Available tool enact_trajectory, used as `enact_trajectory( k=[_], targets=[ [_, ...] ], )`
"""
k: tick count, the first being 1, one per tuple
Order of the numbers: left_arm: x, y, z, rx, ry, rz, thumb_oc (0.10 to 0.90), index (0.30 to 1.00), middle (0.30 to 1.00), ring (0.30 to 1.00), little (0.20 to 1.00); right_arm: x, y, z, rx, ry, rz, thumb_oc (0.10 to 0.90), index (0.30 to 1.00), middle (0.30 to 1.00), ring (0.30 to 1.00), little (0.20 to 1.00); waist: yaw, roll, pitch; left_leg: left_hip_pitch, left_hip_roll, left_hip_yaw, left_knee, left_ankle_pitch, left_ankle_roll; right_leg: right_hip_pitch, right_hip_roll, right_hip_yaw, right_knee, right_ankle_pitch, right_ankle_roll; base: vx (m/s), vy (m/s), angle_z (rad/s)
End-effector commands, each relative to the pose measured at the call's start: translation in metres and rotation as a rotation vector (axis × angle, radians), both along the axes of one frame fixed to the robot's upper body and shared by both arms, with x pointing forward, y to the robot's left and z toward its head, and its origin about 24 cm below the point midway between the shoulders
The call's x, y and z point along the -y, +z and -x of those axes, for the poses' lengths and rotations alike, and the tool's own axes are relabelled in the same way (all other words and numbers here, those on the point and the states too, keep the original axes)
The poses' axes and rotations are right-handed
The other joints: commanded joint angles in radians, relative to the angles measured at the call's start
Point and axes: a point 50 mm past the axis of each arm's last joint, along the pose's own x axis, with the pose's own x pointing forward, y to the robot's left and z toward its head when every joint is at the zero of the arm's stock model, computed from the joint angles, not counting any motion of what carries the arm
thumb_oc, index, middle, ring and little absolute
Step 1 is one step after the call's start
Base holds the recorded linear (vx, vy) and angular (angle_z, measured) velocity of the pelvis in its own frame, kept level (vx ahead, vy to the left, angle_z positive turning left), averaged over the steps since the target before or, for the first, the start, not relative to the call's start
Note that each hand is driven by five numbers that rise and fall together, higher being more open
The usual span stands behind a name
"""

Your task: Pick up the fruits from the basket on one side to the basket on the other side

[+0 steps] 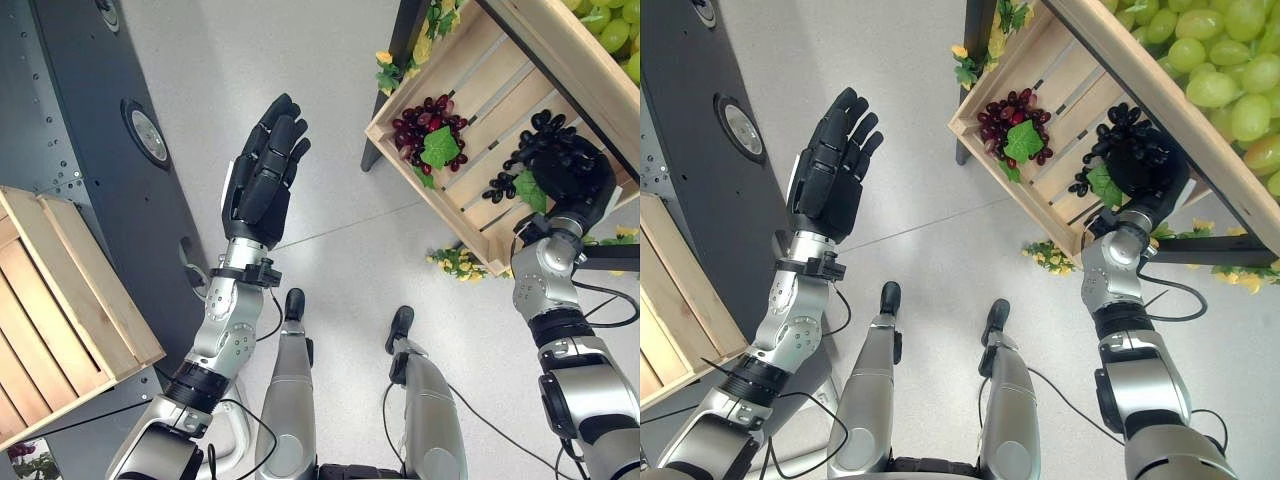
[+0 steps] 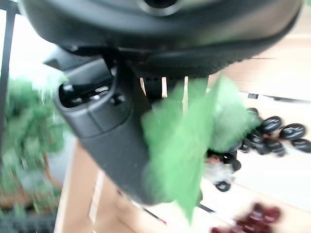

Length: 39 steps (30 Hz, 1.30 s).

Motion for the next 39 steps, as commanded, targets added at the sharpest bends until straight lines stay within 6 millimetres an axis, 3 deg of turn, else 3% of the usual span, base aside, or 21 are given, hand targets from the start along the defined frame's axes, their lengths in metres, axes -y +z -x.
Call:
enact_trajectory(
  k=[1,5,11,14,17,21,25,26,27,29,30,31,36,37,39],
  targets=[
    [0.014,0.056,0.012,0.288,-0.089,-0.002,0.800,0.900,0.900,0.900,0.900,0.028,0.079,0.009,0.225,-0.058,0.140,0.800,0.900,0.900,0.900,0.900,-0.004,0.003,-0.014,-0.083,-0.028,-0.003,0.067,-0.009,0.032,0.112,0.001,0.000,-0.088,0.019,-0.049,0.01,-0.035,0.02],
    [0.016,0.057,0.012,0.288,-0.099,-0.008,0.800,0.900,0.900,0.900,0.900,0.028,0.070,0.004,0.167,-0.036,0.124,0.800,0.900,0.900,0.900,0.900,0.000,-0.007,-0.014,-0.085,-0.029,-0.002,0.066,-0.015,0.036,0.100,0.001,-0.006,-0.085,0.025,-0.044,0.00,-0.018,0.05],
    [0.017,0.059,0.012,0.289,-0.103,-0.020,0.800,0.900,0.900,0.900,0.900,0.028,0.076,0.004,0.193,-0.072,0.105,0.800,0.900,0.900,0.900,0.900,0.006,-0.010,-0.014,-0.079,-0.033,-0.003,0.066,-0.021,0.043,0.100,0.002,-0.011,-0.080,0.027,-0.041,0.00,0.000,0.00],
    [0.015,0.059,0.012,0.290,-0.101,-0.018,0.800,0.900,0.900,0.900,0.900,0.030,0.078,0.006,0.159,-0.148,0.157,0.800,0.900,0.900,0.900,0.900,0.007,-0.009,-0.014,-0.072,-0.037,-0.003,0.063,-0.023,0.045,0.100,0.002,-0.011,-0.076,0.028,-0.040,0.00,0.000,0.00],
    [0.015,0.059,0.012,0.289,-0.097,-0.016,0.800,0.900,0.900,0.900,0.900,0.042,0.076,0.011,0.028,-0.389,0.256,0.800,0.900,0.900,0.900,0.900,0.006,-0.010,-0.014,-0.061,-0.036,0.002,0.059,-0.024,0.049,0.099,0.002,-0.011,-0.073,0.031,-0.038,0.00,0.000,0.00],
    [0.014,0.061,0.017,0.305,-0.094,0.001,0.800,0.900,0.900,0.900,0.900,0.036,0.094,0.015,0.126,-0.433,0.242,0.800,0.900,0.900,0.900,0.900,0.005,-0.008,-0.014,-0.047,-0.040,0.006,0.058,-0.029,0.056,0.108,-0.001,-0.005,-0.078,0.035,-0.037,-0.01,0.065,-0.01],
    [0.014,0.060,0.022,0.314,-0.077,0.027,0.800,0.900,0.900,0.900,0.900,0.009,0.112,0.018,0.321,-0.225,0.215,0.800,0.900,0.900,0.900,0.900,0.003,-0.005,-0.014,-0.009,-0.045,0.011,0.042,-0.029,0.058,0.140,-0.006,0.004,-0.090,0.034,-0.034,0.00,0.109,-0.01],
    [0.013,0.058,0.023,0.315,-0.062,0.039,0.800,0.900,0.900,0.900,0.900,-0.005,0.115,0.023,0.414,-0.094,0.183,0.800,0.900,0.900,0.900,0.900,-0.001,-0.007,-0.014,0.009,-0.045,0.015,0.037,-0.030,0.055,0.161,-0.008,0.009,-0.099,0.034,-0.032,0.01,0.170,-0.04],
    [0.011,0.055,0.024,0.314,-0.047,0.048,0.800,0.900,0.900,0.900,0.900,-0.019,0.112,0.029,0.519,0.073,0.145,0.800,0.900,0.900,0.900,0.900,-0.004,-0.012,-0.014,0.037,-0.045,0.020,0.025,-0.030,0.054,0.190,-0.013,0.013,-0.111,0.033,-0.029,0.04,0.172,-0.03],
    [0.009,0.053,0.024,0.312,-0.037,0.057,0.800,0.900,0.900,0.900,0.900,-0.029,0.106,0.034,0.573,0.196,0.135,0.800,0.900,0.900,0.900,0.900,-0.007,-0.017,-0.014,0.065,-0.045,0.027,0.015,-0.032,0.052,0.219,-0.018,0.016,-0.124,0.032,-0.026,0.03,0.138,-0.01],
    [0.007,0.051,0.025,0.311,-0.029,0.065,0.800,0.900,0.900,0.900,0.900,-0.035,0.101,0.038,0.616,0.305,0.119,0.800,0.900,0.900,0.900,0.900,-0.009,-0.019,-0.014,0.091,-0.047,0.036,-0.001,-0.030,0.054,0.239,-0.023,0.016,-0.134,0.032,-0.025,0.05,0.228,-0.01],
    [0.000,0.045,0.026,0.304,-0.009,0.070,0.800,0.900,0.900,0.900,0.900,-0.051,0.086,0.044,0.668,0.535,0.079,0.800,0.900,0.900,0.900,0.900,-0.008,-0.030,-0.014,0.144,-0.049,0.042,-0.022,-0.031,0.054,0.296,-0.038,0.018,-0.164,0.042,-0.009,0.08,0.234,0.01],
    [-0.011,0.031,0.030,0.273,0.015,0.036,0.800,0.900,0.900,0.900,0.900,-0.075,0.045,0.054,0.692,0.880,-0.050,0.800,0.900,0.900,0.900,0.900,-0.003,-0.057,-0.079,0.235,-0.058,0.068,-0.099,-0.033,0.066,0.370,-0.077,0.016,-0.238,0.083,0.030,0.11,0.178,0.07],
    [-0.013,0.025,0.032,0.248,0.016,0.019,0.800,0.900,0.900,0.900,0.900,-0.083,0.027,0.059,0.690,0.997,-0.106,0.800,0.900,0.900,0.900,0.900,0.002,-0.067,-0.107,0.269,-0.067,0.073,-0.120,-0.038,0.070,0.398,-0.096,0.017,-0.267,0.112,0.044,0.12,0.188,0.11],
    [-0.016,0.016,0.035,0.216,0.009,-0.011,0.800,0.900,0.900,0.900,0.900,-0.094,0.009,0.067,0.669,1.101,-0.142,0.800,0.900,0.900,0.900,0.900,0.009,-0.080,-0.145,0.311,-0.078,0.084,-0.149,-0.048,0.078,0.433,-0.120,0.013,-0.314,0.151,0.058,0.12,0.184,0.12]
  ],
)
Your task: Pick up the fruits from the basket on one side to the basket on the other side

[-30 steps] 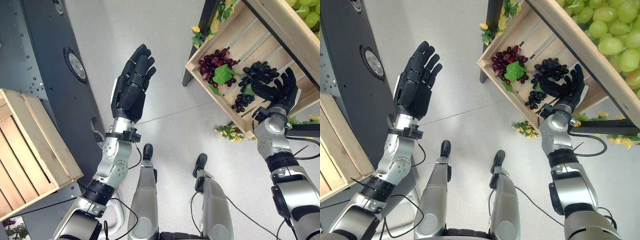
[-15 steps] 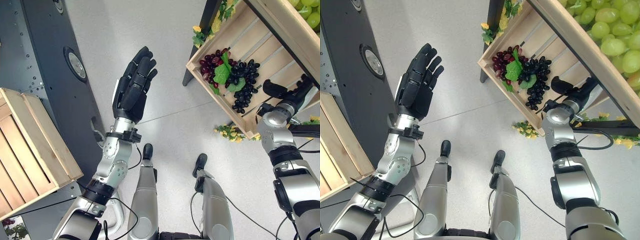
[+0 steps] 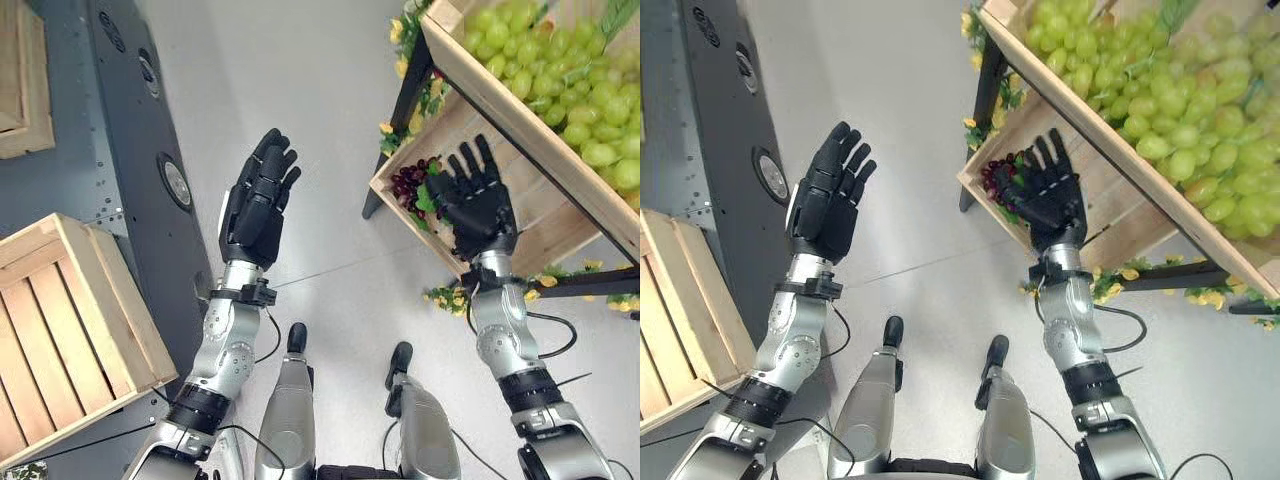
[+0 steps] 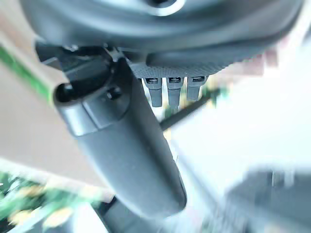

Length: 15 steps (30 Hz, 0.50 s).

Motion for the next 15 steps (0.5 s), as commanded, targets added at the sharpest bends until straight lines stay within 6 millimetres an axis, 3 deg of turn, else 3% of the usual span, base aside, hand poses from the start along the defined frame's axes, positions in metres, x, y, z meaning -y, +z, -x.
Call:
enact_trajectory(
  k=[1,4,8,9,11,12,15],
  targets=[
    [0.005,0.039,0.021,0.267,-0.044,-0.070,0.800,0.900,0.900,0.900,0.900,-0.003,0.045,0.016,0.334,0.170,-0.008,0.800,0.900,0.900,0.900,0.900,0.007,-0.043,-0.142,0.051,-0.020,0.059,-0.064,-0.029,0.036,0.094,-0.075,0.024,-0.097,0.097,0.015,0.12,0.197,0.15],
    [0.002,0.024,0.026,0.205,-0.037,-0.094,0.800,0.900,0.900,0.900,0.900,-0.023,0.020,0.030,0.290,0.334,-0.005,0.800,0.900,0.900,0.900,0.900,0.018,-0.054,-0.200,0.117,-0.044,0.064,-0.105,-0.045,0.055,0.124,-0.117,0.022,-0.139,0.167,0.035,0.11,0.233,0.16],
    [-0.003,0.004,0.033,0.127,-0.028,-0.101,0.800,0.900,0.900,0.900,0.900,-0.039,-0.016,0.047,0.169,0.475,0.009,0.800,0.900,0.900,0.900,0.900,0.028,-0.053,-0.249,0.174,-0.067,0.059,-0.147,-0.055,0.077,0.124,-0.141,0.023,-0.114,0.202,0.041,0.08,0.158,0.04],
    [-0.003,0.004,0.033,0.127,-0.028,-0.101,0.800,0.900,0.900,0.900,0.900,-0.039,-0.016,0.047,0.169,0.475,0.009,0.800,0.900,0.900,0.900,0.900,0.028,-0.053,-0.249,0.174,-0.067,0.059,-0.147,-0.055,0.077,0.124,-0.141,0.023,-0.114,0.202,0.041,0.06,0.100,-0.08],
    [-0.006,-0.008,0.041,0.091,-0.021,-0.135,0.800,0.900,0.900,0.900,0.900,-0.051,-0.040,0.059,0.069,0.566,-0.026,0.800,0.900,0.900,0.900,0.900,0.027,-0.043,-0.273,0.219,-0.061,0.070,-0.193,-0.047,0.090,0.107,-0.111,0.034,-0.039,0.170,0.034,0.07,0.040,-0.18],
    [-0.004,-0.012,0.043,0.069,-0.032,-0.163,0.800,0.900,0.900,0.900,0.900,-0.050,-0.060,0.068,-0.031,0.555,-0.052,0.800,0.900,0.900,0.900,0.900,0.015,-0.033,-0.293,0.228,-0.066,0.048,-0.219,-0.032,0.098,0.110,-0.060,0.069,-0.012,0.115,0.020,0.05,-0.039,-0.15],
    [-0.005,-0.017,0.043,0.041,-0.026,-0.167,0.800,0.900,0.900,0.900,0.900,-0.051,-0.076,0.075,-0.107,0.542,-0.076,0.800,0.900,0.900,0.900,0.900,0.005,-0.024,-0.306,0.247,-0.062,0.036,-0.260,-0.014,0.099,0.111,-0.036,0.079,0.003,0.102,0.014,0.00,-0.120,0.18]
  ],
)
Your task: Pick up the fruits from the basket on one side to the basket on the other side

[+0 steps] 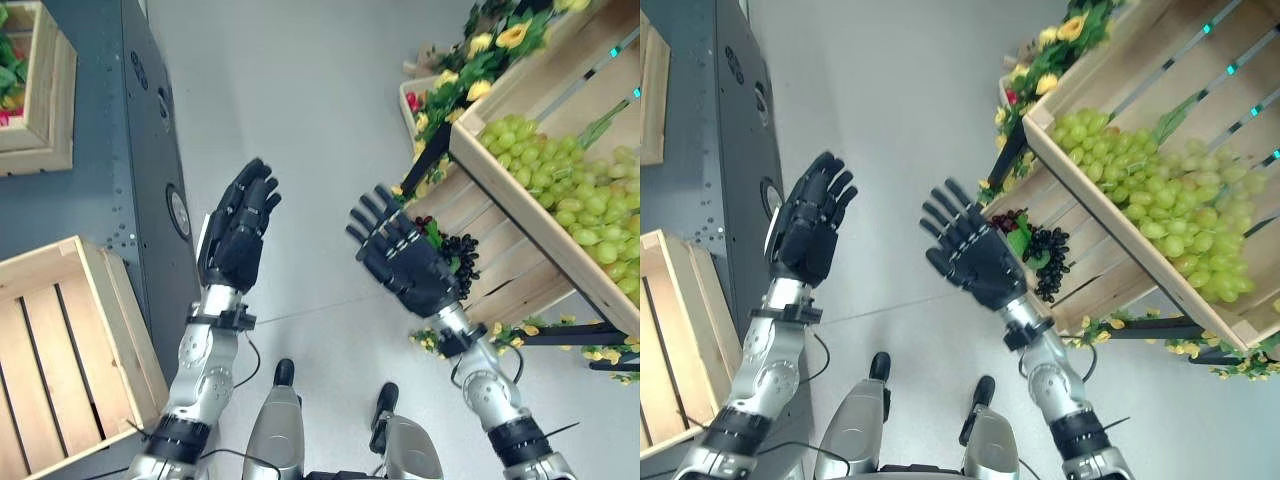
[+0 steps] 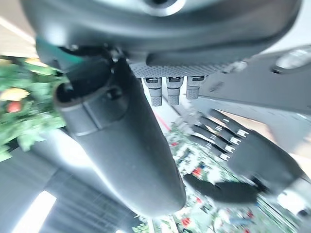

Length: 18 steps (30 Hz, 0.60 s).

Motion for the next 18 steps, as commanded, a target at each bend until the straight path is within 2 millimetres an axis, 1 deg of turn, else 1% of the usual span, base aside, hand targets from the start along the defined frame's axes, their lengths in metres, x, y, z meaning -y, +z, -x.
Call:
enact_trajectory(
  k=[1,2,3,5,6,7,8,9,11,12,13,14,16,18],
  targets=[
    [0.020,0.025,0.010,0.172,-0.090,-0.040,0.800,0.900,0.900,0.900,0.900,0.003,-0.002,0.007,0.027,0.005,-0.055,0.800,0.900,0.900,0.900,0.900,-0.025,0.070,-0.188,0.098,-0.015,-0.017,-0.229,0.039,0.023,-0.019,0.029,0.062,0.023,0.013,0.085,-0.04,-0.223,0.32],
    [0.021,0.023,0.009,0.160,-0.093,-0.038,0.800,0.900,0.900,0.900,0.900,0.002,-0.007,0.009,0.011,-0.001,-0.060,0.800,0.900,0.900,0.900,0.900,-0.035,0.080,-0.196,0.096,-0.011,-0.032,-0.233,0.046,0.024,-0.020,0.054,0.089,0.045,-0.026,0.077,-0.06,-0.287,0.24],
    [0.024,0.021,0.006,0.142,-0.091,-0.035,0.800,0.900,0.900,0.900,0.900,0.001,-0.010,0.012,-0.003,-0.017,-0.044,0.800,0.900,0.900,0.900,0.900,-0.047,0.091,-0.207,0.088,-0.008,-0.053,-0.233,0.056,0.025,-0.017,0.089,0.122,0.074,-0.083,0.071,-0.06,-0.319,0.37],
    [0.028,0.020,0.001,0.121,-0.086,-0.022,0.800,0.900,0.900,0.900,0.900,-0.001,-0.013,0.014,-0.023,-0.015,0.005,0.800,0.900,0.900,0.900,0.900,-0.061,0.100,-0.225,0.073,0.003,-0.084,-0.230,0.076,0.017,-0.007,0.130,0.151,0.084,-0.160,0.042,-0.10,-0.397,0.68],
    [0.029,0.019,0.000,0.112,-0.090,-0.010,0.800,0.900,0.900,0.900,0.900,-0.002,-0.015,0.015,-0.025,-0.007,0.043,0.800,0.900,0.900,0.900,0.900,-0.066,0.099,-0.230,0.064,0.010,-0.098,-0.226,0.083,0.009,-0.004,0.153,0.163,0.086,-0.184,0.021,-0.14,-0.461,0.63],
    [0.029,0.018,-0.001,0.106,-0.088,-0.002,0.800,0.900,0.900,0.900,0.900,-0.003,-0.015,0.016,-0.021,0.019,0.087,0.800,0.900,0.900,0.900,0.900,-0.066,0.094,-0.232,0.056,0.022,-0.109,-0.222,0.097,-0.006,-0.003,0.170,0.153,0.082,-0.192,-0.001,-0.16,-0.521,0.43],
    [0.028,0.016,-0.001,0.100,-0.101,0.001,0.800,0.900,0.900,0.900,0.900,-0.002,-0.017,0.018,-0.038,0.047,0.094,0.800,0.900,0.900,0.900,0.900,-0.062,0.086,-0.231,0.037,0.033,-0.128,-0.207,0.110,-0.025,-0.002,0.184,0.133,0.081,-0.202,-0.022,-0.17,-0.536,0.43],
    [0.027,0.012,0.000,0.088,-0.096,0.004,0.800,0.900,0.900,0.900,0.900,-0.001,-0.021,0.019,-0.065,0.060,0.108,0.800,0.900,0.900,0.900,0.900,-0.061,0.086,-0.230,0.025,0.051,-0.136,-0.205,0.131,-0.041,-0.005,0.202,0.121,0.086,-0.204,-0.040,-0.16,-0.512,0.47],
    [0.019,0.003,0.004,0.061,-0.086,0.042,0.800,0.900,0.900,0.900,0.900,0.001,-0.029,0.019,-0.110,0.102,0.166,0.800,0.900,0.900,0.900,0.900,-0.055,0.087,-0.222,0.015,0.089,-0.148,-0.239,0.185,-0.066,0.011,0.236,0.106,0.081,-0.213,-0.065,-0.15,-0.419,0.61],
    [0.017,-0.003,0.006,0.048,-0.084,0.048,0.800,0.900,0.900,0.900,0.900,0.004,-0.036,0.020,-0.151,0.100,0.194,0.800,0.900,0.900,0.900,0.900,-0.051,0.091,-0.219,0.007,0.107,-0.154,-0.277,0.224,-0.078,0.028,0.257,0.097,0.068,-0.218,-0.080,-0.13,-0.310,0.82],
    [0.017,-0.007,0.007,0.043,-0.087,0.043,0.800,0.900,0.900,0.900,0.900,0.007,-0.039,0.019,-0.163,0.084,0.202,0.800,0.900,0.900,0.900,0.900,-0.050,0.092,-0.217,0.006,0.110,-0.153,-0.293,0.230,-0.078,0.037,0.264,0.094,0.061,-0.221,-0.085,-0.12,-0.250,0.67],
    [0.017,-0.010,0.007,0.034,-0.090,0.036,0.800,0.900,0.900,0.900,0.900,0.008,-0.042,0.018,-0.174,0.076,0.204,0.800,0.900,0.900,0.900,0.900,-0.050,0.092,-0.216,0.003,0.110,-0.152,-0.300,0.231,-0.077,0.043,0.269,0.092,0.055,-0.223,-0.088,-0.16,-0.214,0.44],
    [0.017,-0.014,0.009,0.024,-0.094,0.024,0.800,0.900,0.900,0.900,0.900,0.010,-0.045,0.020,-0.201,0.055,0.215,0.800,0.900,0.900,0.900,0.900,-0.053,0.085,-0.224,-0.010,0.083,-0.142,-0.236,0.194,-0.066,0.043,0.265,0.087,0.042,-0.226,-0.098,-0.19,-0.173,0.12],
    [0.017,-0.013,0.009,0.020,-0.093,0.017,0.800,0.900,0.900,0.900,0.900,0.016,-0.049,0.023,-0.231,0.030,0.213,0.800,0.900,0.900,0.900,0.900,-0.068,0.065,-0.238,-0.015,0.048,-0.119,-0.098,0.112,-0.045,0.031,0.239,0.097,0.033,-0.213,-0.101,-0.16,-0.030,0.35]
  ],
)
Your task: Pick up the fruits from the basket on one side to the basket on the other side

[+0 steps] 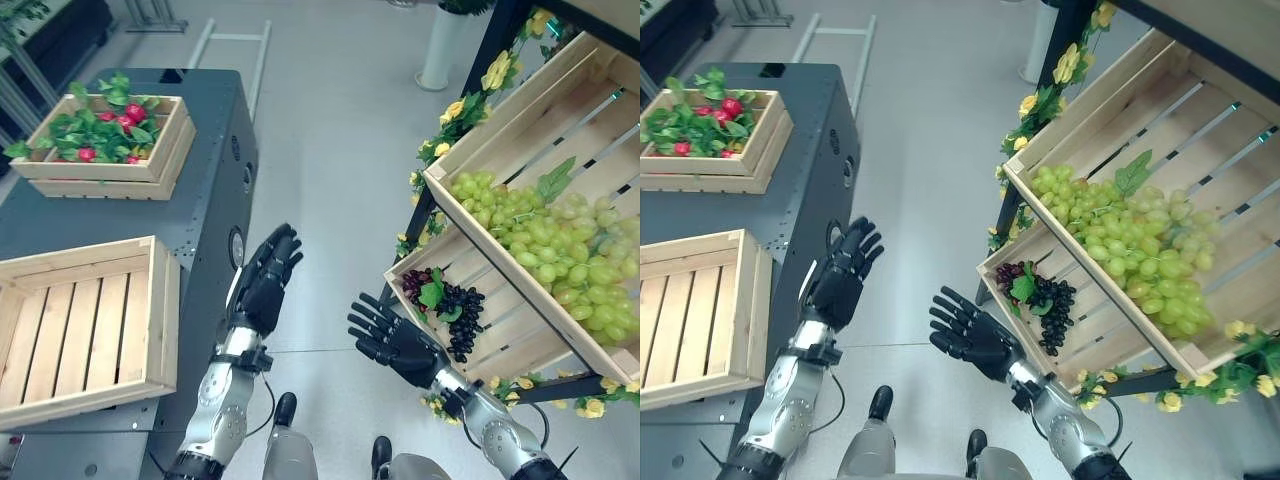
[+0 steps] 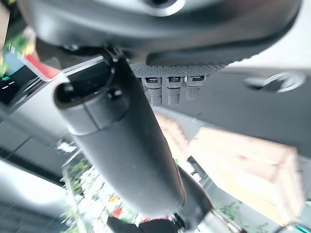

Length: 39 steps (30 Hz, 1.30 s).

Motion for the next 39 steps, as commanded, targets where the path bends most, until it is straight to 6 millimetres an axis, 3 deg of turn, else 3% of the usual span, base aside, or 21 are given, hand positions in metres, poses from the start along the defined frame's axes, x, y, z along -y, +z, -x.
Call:
enact_trajectory(
  k=[1,3,5,9,12,17,20,24,29,35,39],
  targets=[
    [0.000,0.048,-0.013,0.251,-0.041,-0.019,0.800,0.900,0.900,0.900,0.900,-0.014,0.024,-0.009,0.120,0.002,-0.091,0.800,0.900,0.900,0.900,0.900,-0.022,-0.076,-0.096,-0.030,-0.103,0.051,0.189,0.045,-0.040,0.037,-0.009,0.062,-0.077,0.055,-0.029,-0.11,0.038,0.16],
    [0.000,0.048,-0.013,0.235,-0.034,-0.018,0.800,0.900,0.900,0.900,0.900,-0.012,0.020,-0.007,0.092,0.006,-0.088,0.800,0.900,0.900,0.900,0.900,-0.029,-0.084,-0.106,-0.016,-0.149,0.041,0.306,-0.004,-0.019,0.031,-0.021,0.087,-0.094,0.079,-0.021,-0.10,0.084,0.19],
    [0.001,0.047,-0.012,0.227,-0.035,-0.019,0.800,0.900,0.900,0.900,0.900,-0.011,0.018,-0.005,0.083,0.008,-0.087,0.800,0.900,0.900,0.900,0.900,-0.034,-0.079,-0.114,0.002,-0.150,0.052,0.286,-0.001,-0.022,0.033,-0.019,0.085,-0.103,0.085,-0.020,-0.06,0.116,0.19],
    [0.015,0.040,-0.017,0.170,-0.150,-0.015,0.800,0.900,0.900,0.900,0.900,-0.002,0.015,0.003,0.075,-0.052,-0.132,0.800,0.900,0.900,0.900,0.900,-0.080,-0.048,-0.154,0.117,-0.085,0.138,0.032,0.053,-0.070,0.066,-0.032,0.004,-0.166,0.107,-0.005,-0.09,0.286,0.47],
    [0.025,0.027,-0.016,0.115,-0.221,-0.024,0.800,0.900,0.900,0.900,0.900,0.002,0.014,0.001,0.065,-0.137,-0.177,0.800,0.900,0.900,0.900,0.900,-0.084,-0.020,-0.162,0.158,-0.081,0.151,-0.086,0.091,-0.087,0.085,-0.066,-0.046,-0.203,0.133,0.032,-0.05,0.323,0.78],
    [0.023,0.005,-0.005,-0.002,-0.251,-0.040,0.800,0.900,0.900,0.900,0.900,0.002,0.015,0.001,0.078,-0.182,-0.150,0.800,0.900,0.900,0.900,0.900,-0.080,0.002,-0.171,0.181,-0.119,0.167,-0.116,0.073,-0.059,0.057,-0.122,-0.025,-0.228,0.192,0.090,-0.06,0.262,0.19],
    [0.020,-0.009,0.001,-0.065,-0.278,-0.078,0.800,0.900,0.900,0.900,0.900,0.004,0.009,0.004,0.076,-0.198,-0.088,0.800,0.900,0.900,0.900,0.900,-0.078,0.002,-0.179,0.182,-0.142,0.188,-0.116,0.059,-0.037,0.039,-0.151,-0.016,-0.249,0.234,0.119,-0.06,0.159,-0.18],
    [0.016,-0.030,0.002,-0.166,-0.270,-0.153,0.800,0.900,0.900,0.900,0.900,0.012,-0.003,0.001,0.067,-0.206,0.132,0.800,0.900,0.900,0.900,0.900,-0.078,-0.001,-0.184,0.179,-0.158,0.199,-0.110,0.041,-0.019,0.013,-0.170,-0.004,-0.256,0.264,0.141,-0.07,0.067,-0.04],
    [0.012,-0.076,0.013,-0.393,-0.338,-0.355,0.800,0.900,0.900,0.900,0.900,0.024,-0.037,0.010,-0.060,-0.090,0.504,0.800,0.900,0.900,0.900,0.900,-0.080,-0.007,-0.188,0.180,-0.158,0.213,-0.092,0.024,-0.014,0.004,-0.170,0.009,-0.242,0.255,0.148,-0.04,-0.003,-0.05],
    [-0.008,-0.138,0.056,-0.749,-0.478,-0.624,0.800,0.900,0.900,0.900,0.900,0.054,-0.087,0.044,-0.314,0.005,0.818,0.800,0.900,0.900,0.900,0.900,-0.077,-0.007,-0.186,0.197,-0.136,0.233,-0.088,0.020,-0.019,0.026,-0.158,0.005,-0.256,0.245,0.145,-0.01,-0.047,-0.10],
    [-0.024,-0.165,0.091,-0.980,-0.396,-0.661,0.800,0.900,0.900,0.900,0.900,0.067,-0.112,0.077,-0.574,-0.056,0.884,0.800,0.900,0.900,0.900,0.900,-0.077,0.002,-0.186,0.213,-0.121,0.233,-0.103,0.027,-0.026,0.050,-0.145,0.005,-0.269,0.235,0.135,0.03,-0.025,-0.05]
  ],
)
